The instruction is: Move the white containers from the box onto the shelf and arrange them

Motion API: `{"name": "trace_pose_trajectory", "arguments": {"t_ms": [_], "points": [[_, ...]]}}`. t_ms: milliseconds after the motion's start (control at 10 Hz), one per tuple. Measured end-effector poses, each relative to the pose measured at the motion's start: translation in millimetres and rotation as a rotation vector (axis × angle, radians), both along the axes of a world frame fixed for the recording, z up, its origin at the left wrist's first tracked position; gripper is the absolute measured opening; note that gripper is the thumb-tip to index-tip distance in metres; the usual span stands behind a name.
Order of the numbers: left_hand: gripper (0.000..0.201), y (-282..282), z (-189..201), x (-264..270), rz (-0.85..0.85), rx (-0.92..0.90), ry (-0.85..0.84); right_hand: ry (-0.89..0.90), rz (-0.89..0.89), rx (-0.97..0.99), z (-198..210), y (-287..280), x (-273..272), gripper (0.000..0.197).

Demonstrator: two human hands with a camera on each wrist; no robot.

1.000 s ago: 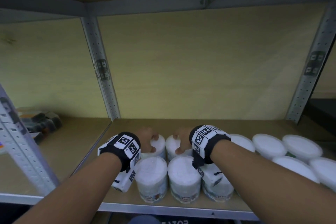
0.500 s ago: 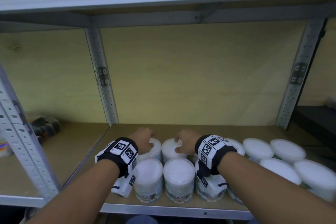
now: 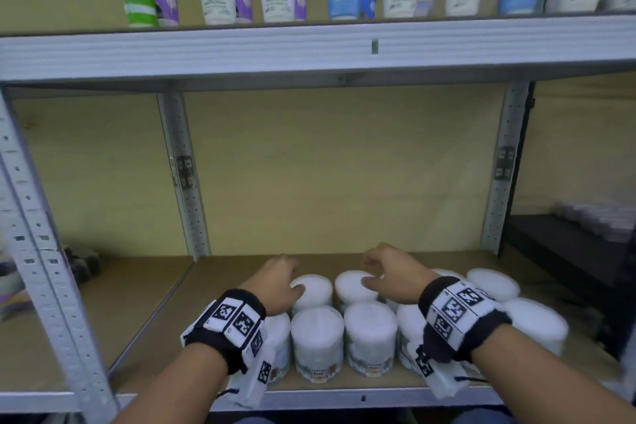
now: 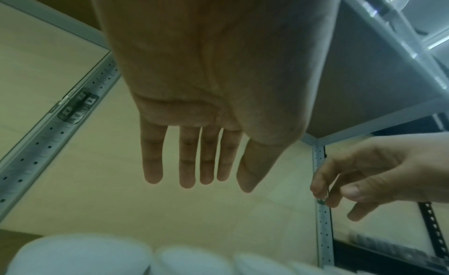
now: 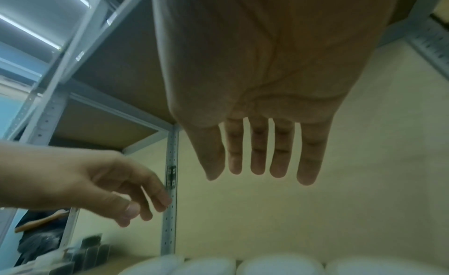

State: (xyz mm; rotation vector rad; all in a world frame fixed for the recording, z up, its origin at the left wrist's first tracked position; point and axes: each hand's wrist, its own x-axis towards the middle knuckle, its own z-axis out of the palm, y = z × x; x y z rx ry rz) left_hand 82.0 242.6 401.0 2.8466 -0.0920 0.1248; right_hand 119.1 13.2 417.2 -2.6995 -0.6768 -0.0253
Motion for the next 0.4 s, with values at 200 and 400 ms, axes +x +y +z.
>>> {"name": "trace_pose_trajectory", "arguments": {"t_ms": [200,400], "points": [[0.045,-3,10,-48,-0.014,-0.069,-0.156,-0.142,0.022,0.127,34,-39,-52,0.031],[0.027,-21,-18,-124,-0.075,-0.327,-0.244,-0.415,0.135,0.455,102,-73,-151,0.021]]}}
